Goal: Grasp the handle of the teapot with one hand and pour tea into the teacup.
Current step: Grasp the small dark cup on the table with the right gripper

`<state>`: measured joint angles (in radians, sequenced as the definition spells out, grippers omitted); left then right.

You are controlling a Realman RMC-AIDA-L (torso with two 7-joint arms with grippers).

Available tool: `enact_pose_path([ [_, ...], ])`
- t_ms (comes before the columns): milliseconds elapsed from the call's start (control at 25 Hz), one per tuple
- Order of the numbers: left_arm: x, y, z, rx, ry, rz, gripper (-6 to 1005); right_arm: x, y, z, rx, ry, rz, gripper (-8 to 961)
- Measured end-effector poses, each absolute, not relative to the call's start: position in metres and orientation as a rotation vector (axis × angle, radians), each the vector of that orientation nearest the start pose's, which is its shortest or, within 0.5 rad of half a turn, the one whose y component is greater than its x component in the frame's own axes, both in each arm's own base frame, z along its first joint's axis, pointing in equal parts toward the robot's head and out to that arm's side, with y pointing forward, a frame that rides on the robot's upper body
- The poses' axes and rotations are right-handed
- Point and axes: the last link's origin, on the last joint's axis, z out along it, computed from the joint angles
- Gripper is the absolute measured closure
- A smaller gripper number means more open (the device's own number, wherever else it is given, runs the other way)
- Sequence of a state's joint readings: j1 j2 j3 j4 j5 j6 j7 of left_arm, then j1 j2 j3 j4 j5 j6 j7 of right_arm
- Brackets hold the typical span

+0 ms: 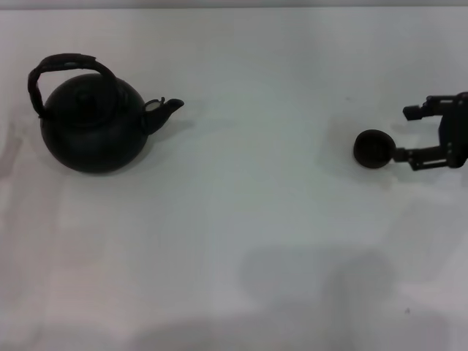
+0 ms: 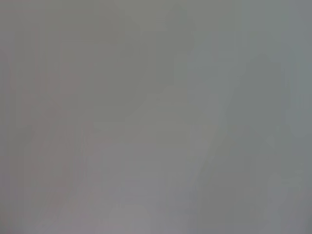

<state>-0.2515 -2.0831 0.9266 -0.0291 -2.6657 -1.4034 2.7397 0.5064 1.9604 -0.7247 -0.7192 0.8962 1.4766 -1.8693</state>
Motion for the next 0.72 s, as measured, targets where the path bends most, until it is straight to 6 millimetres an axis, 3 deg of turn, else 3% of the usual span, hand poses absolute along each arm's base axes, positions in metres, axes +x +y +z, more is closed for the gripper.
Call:
enact_pose_path([
  [200, -0.393, 0.239, 0.016, -1.399, -0.716, -0.754, 137, 0.319, 0.335, 0.029, -2.785, 0.388, 0.025, 162],
  [720, -0.392, 0.238, 0.015, -1.400, -0.715, -0.760, 137, 0.316, 0.342, 0.016, -2.803, 0.334, -0.054, 171],
])
